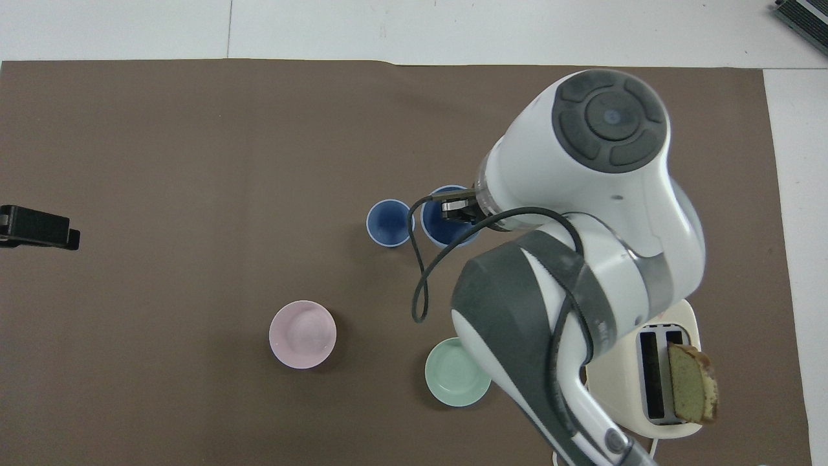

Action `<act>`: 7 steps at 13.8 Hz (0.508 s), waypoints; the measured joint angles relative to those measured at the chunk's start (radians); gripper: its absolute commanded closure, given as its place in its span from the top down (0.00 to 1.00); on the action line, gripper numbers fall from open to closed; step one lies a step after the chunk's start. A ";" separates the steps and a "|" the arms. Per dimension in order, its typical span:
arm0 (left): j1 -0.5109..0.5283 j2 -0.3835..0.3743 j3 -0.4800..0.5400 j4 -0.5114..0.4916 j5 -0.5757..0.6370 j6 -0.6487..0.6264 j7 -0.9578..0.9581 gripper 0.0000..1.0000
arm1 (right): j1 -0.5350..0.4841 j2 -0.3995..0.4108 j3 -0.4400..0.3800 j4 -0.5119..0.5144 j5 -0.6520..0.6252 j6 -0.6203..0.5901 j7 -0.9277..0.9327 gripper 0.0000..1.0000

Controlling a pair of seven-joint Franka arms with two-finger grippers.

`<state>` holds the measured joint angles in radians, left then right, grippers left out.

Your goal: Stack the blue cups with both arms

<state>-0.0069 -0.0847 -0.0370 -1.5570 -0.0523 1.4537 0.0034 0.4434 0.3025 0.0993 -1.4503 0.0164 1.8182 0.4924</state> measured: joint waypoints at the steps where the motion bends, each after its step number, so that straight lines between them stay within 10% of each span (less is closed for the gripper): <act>1: 0.000 0.000 0.000 0.000 0.000 0.000 0.000 1.00 | 0.006 0.015 0.000 0.004 0.000 0.015 0.002 0.00; 7: 0.000 0.000 0.000 0.000 0.000 0.000 0.000 1.00 | 0.033 0.128 0.001 0.114 0.000 0.046 0.033 0.00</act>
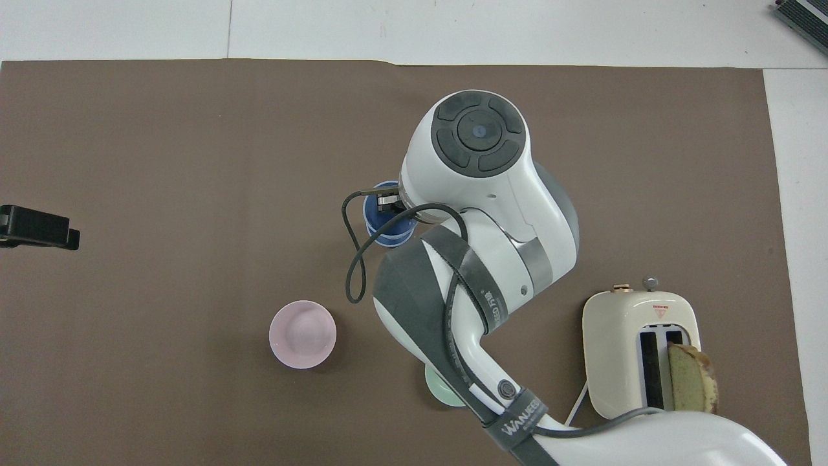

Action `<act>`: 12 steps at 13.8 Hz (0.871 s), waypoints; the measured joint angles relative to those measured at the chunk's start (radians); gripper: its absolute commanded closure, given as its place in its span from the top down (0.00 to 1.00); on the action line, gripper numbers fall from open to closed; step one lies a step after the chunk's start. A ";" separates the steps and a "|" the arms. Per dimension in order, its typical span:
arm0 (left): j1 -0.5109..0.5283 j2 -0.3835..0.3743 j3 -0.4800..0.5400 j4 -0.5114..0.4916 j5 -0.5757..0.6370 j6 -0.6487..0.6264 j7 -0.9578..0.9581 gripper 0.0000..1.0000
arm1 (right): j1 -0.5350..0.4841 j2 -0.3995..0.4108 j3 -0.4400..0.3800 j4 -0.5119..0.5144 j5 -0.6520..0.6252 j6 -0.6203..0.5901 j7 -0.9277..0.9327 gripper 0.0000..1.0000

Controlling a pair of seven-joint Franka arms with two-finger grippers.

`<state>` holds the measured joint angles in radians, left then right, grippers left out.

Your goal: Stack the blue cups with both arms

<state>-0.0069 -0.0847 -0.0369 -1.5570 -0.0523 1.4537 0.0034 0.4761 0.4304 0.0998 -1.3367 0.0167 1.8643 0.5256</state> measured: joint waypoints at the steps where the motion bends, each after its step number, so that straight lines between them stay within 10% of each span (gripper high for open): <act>1: 0.000 0.000 0.000 0.000 0.000 0.000 0.000 1.00 | 0.001 0.011 0.000 0.007 0.000 0.001 0.001 0.00; 12: 0.000 0.000 0.000 0.000 0.000 0.000 0.000 1.00 | 0.002 0.043 0.000 -0.002 0.001 0.028 0.001 0.00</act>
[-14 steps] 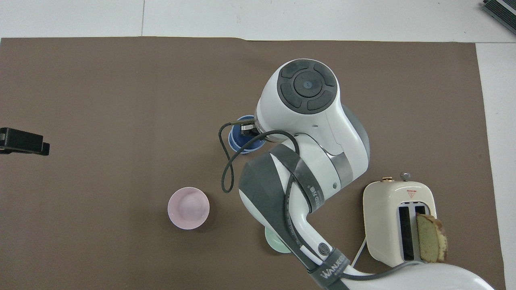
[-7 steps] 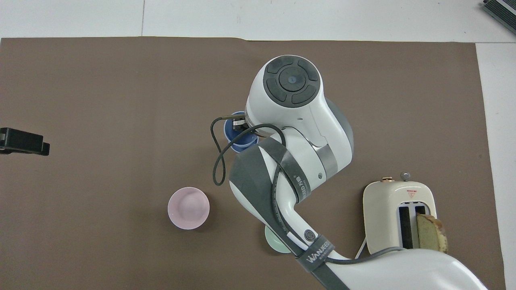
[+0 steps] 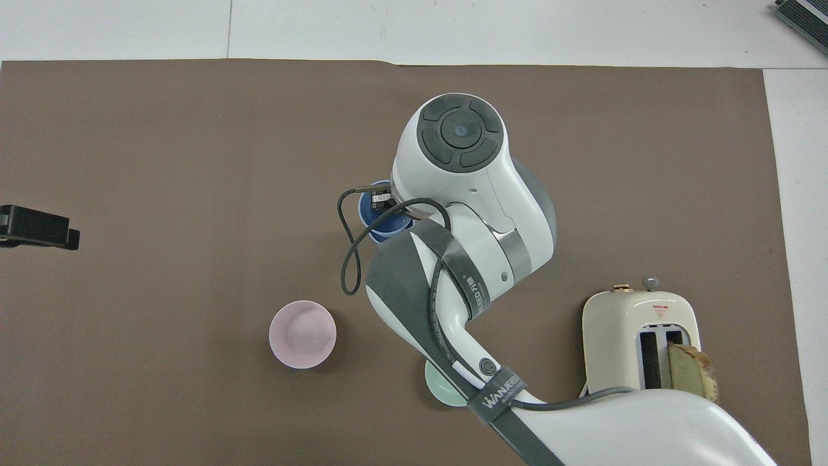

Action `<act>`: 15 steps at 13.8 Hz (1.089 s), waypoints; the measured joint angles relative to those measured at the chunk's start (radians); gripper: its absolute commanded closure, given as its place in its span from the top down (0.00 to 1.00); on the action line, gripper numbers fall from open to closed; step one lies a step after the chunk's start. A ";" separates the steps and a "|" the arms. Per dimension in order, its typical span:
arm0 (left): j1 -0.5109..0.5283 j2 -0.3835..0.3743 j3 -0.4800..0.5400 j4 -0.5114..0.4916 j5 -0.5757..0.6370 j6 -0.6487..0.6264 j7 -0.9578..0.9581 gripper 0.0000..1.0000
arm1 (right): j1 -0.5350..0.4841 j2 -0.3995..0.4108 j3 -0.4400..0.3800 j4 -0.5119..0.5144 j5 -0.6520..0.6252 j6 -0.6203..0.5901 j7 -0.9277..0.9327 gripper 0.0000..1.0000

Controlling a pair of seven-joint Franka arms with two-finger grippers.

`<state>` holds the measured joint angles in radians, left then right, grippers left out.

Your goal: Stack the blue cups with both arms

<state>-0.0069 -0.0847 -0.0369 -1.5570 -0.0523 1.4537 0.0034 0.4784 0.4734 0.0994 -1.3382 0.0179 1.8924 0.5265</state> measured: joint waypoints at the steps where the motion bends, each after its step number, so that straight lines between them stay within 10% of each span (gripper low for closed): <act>1: 0.000 0.000 0.000 0.000 0.000 0.000 0.000 1.00 | 0.000 0.001 0.000 -0.002 0.000 0.001 0.000 0.00; 3: 0.000 0.000 0.000 0.000 0.000 0.000 0.000 1.00 | 0.000 0.001 0.000 -0.010 0.000 0.001 0.000 0.07; 5: 0.000 0.000 0.000 0.000 0.000 0.000 0.000 1.00 | 0.000 0.001 0.000 -0.016 0.000 0.001 0.000 0.58; 10: 0.000 0.000 0.000 0.000 0.000 0.000 0.000 1.00 | 0.000 -0.003 0.000 -0.016 0.000 0.013 0.000 1.00; 15: 0.000 0.000 0.000 0.000 0.000 0.000 0.000 1.00 | -0.012 -0.105 -0.016 -0.012 -0.006 -0.026 0.000 1.00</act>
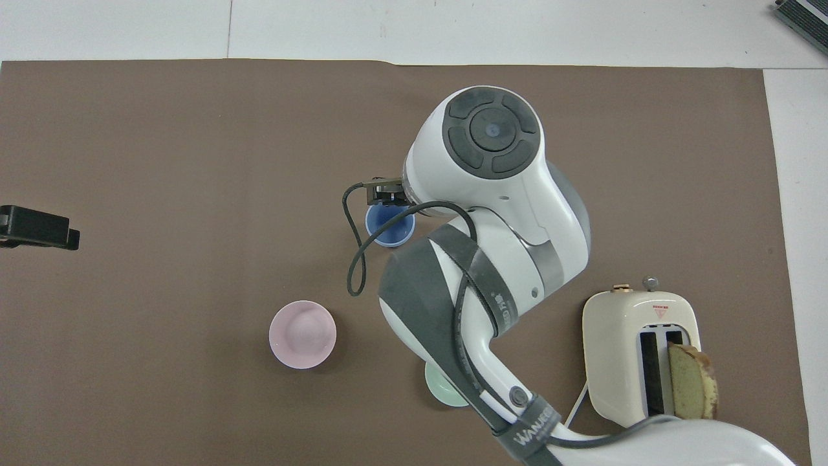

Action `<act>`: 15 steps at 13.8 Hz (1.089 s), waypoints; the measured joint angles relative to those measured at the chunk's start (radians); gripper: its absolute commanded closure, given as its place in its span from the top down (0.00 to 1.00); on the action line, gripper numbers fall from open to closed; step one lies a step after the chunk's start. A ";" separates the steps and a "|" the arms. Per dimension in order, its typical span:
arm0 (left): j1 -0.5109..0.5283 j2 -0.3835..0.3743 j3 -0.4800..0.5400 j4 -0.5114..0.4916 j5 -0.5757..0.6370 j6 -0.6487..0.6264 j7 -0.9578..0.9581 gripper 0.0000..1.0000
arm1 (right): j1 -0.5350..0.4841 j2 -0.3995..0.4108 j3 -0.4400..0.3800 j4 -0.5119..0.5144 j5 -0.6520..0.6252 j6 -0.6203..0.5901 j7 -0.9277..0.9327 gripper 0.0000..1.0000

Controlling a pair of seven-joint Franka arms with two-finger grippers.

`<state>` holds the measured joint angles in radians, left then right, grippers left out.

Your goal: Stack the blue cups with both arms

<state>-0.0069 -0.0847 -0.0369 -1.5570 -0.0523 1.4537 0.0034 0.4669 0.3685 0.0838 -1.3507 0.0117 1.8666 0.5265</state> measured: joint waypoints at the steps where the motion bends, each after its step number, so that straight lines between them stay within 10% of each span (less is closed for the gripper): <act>1: 0.000 0.000 0.000 0.000 0.000 0.000 0.000 1.00 | -0.013 -0.031 -0.005 -0.001 -0.006 -0.027 0.000 1.00; 8: 0.000 0.000 0.000 0.000 0.000 0.000 0.000 1.00 | -0.292 -0.297 -0.011 -0.089 -0.022 -0.234 -0.074 1.00; 15: 0.000 0.000 0.000 0.000 0.000 0.000 0.000 1.00 | -0.513 -0.383 -0.040 -0.089 -0.023 -0.388 -0.336 1.00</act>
<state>-0.0069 -0.0847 -0.0369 -1.5570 -0.0523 1.4537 0.0033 -0.0466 -0.0143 0.0437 -1.4395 -0.0117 1.4783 0.1907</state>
